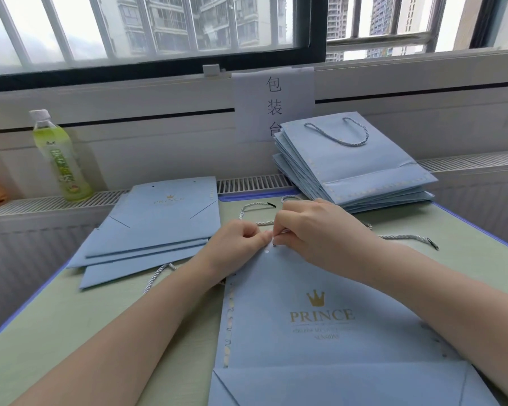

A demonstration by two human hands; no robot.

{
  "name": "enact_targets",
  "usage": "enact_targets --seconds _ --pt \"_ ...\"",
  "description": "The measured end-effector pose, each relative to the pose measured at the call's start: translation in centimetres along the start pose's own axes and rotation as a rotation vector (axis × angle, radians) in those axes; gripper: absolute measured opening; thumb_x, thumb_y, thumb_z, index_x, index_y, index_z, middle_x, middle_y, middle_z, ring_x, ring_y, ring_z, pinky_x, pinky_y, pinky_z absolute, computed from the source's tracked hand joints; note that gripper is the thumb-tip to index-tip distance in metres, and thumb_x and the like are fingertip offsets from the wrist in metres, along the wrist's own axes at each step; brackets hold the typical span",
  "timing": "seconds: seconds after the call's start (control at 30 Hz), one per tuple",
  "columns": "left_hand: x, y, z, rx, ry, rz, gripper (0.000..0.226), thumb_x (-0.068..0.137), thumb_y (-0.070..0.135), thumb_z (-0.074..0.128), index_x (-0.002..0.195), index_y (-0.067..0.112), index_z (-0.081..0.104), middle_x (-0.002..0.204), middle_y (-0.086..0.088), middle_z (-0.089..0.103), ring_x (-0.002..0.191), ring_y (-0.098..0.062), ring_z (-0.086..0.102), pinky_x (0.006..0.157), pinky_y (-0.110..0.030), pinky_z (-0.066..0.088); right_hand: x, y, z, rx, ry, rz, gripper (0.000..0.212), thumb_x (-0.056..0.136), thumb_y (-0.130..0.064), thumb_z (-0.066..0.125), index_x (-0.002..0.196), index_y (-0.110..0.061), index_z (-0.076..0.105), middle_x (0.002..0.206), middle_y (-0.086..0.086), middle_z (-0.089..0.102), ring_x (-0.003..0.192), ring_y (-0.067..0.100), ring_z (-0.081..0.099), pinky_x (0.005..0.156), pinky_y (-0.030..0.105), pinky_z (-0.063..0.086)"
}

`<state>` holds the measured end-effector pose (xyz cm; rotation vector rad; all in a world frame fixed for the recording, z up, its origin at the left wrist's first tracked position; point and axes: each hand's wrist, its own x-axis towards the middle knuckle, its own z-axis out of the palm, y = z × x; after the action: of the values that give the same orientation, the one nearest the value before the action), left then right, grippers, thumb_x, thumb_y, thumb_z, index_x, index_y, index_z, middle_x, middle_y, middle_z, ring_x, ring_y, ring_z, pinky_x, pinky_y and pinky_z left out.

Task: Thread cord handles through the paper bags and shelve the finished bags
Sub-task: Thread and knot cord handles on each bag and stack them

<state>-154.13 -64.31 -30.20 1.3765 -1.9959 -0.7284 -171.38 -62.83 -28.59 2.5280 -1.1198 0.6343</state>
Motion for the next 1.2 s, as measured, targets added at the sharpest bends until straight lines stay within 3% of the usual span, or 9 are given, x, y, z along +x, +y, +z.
enact_targets --seconds 0.17,0.33,0.47,0.53,0.6,0.7,0.83,1.0,1.2 --pt "-0.1 0.5 -0.1 -0.119 -0.042 0.012 0.028 0.091 0.022 0.060 0.064 0.013 0.056 0.063 -0.001 0.046 0.059 -0.010 0.037 0.058 -0.024 0.029 0.1 -0.6 -0.2 0.017 -0.001 -0.008 0.023 0.081 -0.032 0.055 0.072 -0.012 0.062 0.070 0.003 0.056 0.052 0.025 0.050 0.054 0.027 0.036" --pt "-0.3 0.5 -0.1 -0.207 -0.044 0.039 0.023 0.089 0.011 0.060 0.066 0.011 0.059 0.071 -0.011 0.051 0.069 -0.017 0.042 0.065 -0.028 0.032 0.2 -1.0 -0.6 0.071 0.014 0.026 0.026 0.092 -0.036 0.054 0.087 -0.012 0.063 0.086 0.002 0.056 0.070 0.023 0.048 0.063 0.028 0.029" --pt "-0.2 0.3 -0.2 -0.198 -0.015 0.046 0.024 0.089 0.009 0.057 0.064 0.008 0.058 0.063 -0.006 0.048 0.058 -0.009 0.039 0.058 -0.019 0.032 0.1 -1.3 -0.2 0.086 0.043 0.013 0.021 0.088 -0.034 0.058 0.085 -0.013 0.062 0.084 0.001 0.057 0.067 0.025 0.050 0.061 0.029 0.032" --pt "-0.1 0.1 -0.2 -0.194 -0.015 0.055 0.024 0.089 0.012 0.059 0.070 -0.001 0.061 0.064 -0.007 0.052 0.058 -0.008 0.042 0.058 -0.018 0.034 0.1 -1.6 0.0 0.082 0.036 0.014 0.022 0.083 -0.033 0.057 0.078 -0.012 0.060 0.075 0.001 0.056 0.061 0.027 0.053 0.056 0.028 0.032" --pt "0.0 0.0 -0.1 -0.205 -0.016 0.067 0.028 0.088 0.015 0.061 0.079 -0.012 0.062 0.070 -0.013 0.054 0.067 -0.015 0.045 0.064 -0.027 0.035 0.1 -1.9 0.0 0.103 0.035 0.013 0.021 0.080 -0.032 0.059 0.076 -0.011 0.060 0.072 -0.001 0.054 0.059 0.024 0.051 0.056 0.027 0.029" --pt "-0.1 0.0 -0.1 -0.212 -0.011 0.076 0.034 0.086 0.019 0.060 0.082 -0.015 0.060 0.070 -0.014 0.053 0.069 -0.018 0.043 0.064 -0.031 0.033 0.2 -2.0 0.0 0.169 0.036 0.009 0.023 0.081 -0.032 0.060 0.080 -0.009 0.063 0.071 -0.006 0.046 0.063 0.017 0.042 0.058 0.027 0.028" --pt "-0.2 0.2 -0.2 -0.210 -0.008 0.081 0.045 0.074 0.031 0.055 0.082 -0.013 0.061 0.071 -0.015 0.055 0.069 -0.018 0.045 0.065 -0.034 0.036 0.4 -1.9 0.4 0.199 0.041 -0.005 0.028 0.080 -0.034 0.056 0.079 -0.008 0.066 0.069 -0.006 0.046 0.062 0.017 0.040 0.057 0.027 0.029" --pt "-0.3 0.0 -0.3 -0.222 -0.017 0.057 0.037 0.090 0.024 0.060 0.083 -0.012 0.060 0.072 -0.014 0.053 0.068 -0.018 0.043 0.060 -0.030 0.033 0.2 -1.7 0.4 0.155 0.083 0.023 0.020 0.078 -0.031 0.060 0.077 -0.012 0.065 0.072 -0.001 0.057 0.062 0.024 0.054 0.057 0.028 0.032" --pt "-0.2 0.2 -0.5 -0.198 -0.014 0.046 0.030 0.092 0.026 0.057 0.069 0.006 0.058 0.061 -0.004 0.046 0.051 -0.008 0.037 0.047 -0.016 0.029 0.3 -1.0 0.3 0.001 0.121 0.009 0.014 0.073 -0.031 0.060 0.071 -0.018 0.067 0.066 -0.005 0.054 0.058 0.021 0.056 0.056 0.029 0.035"
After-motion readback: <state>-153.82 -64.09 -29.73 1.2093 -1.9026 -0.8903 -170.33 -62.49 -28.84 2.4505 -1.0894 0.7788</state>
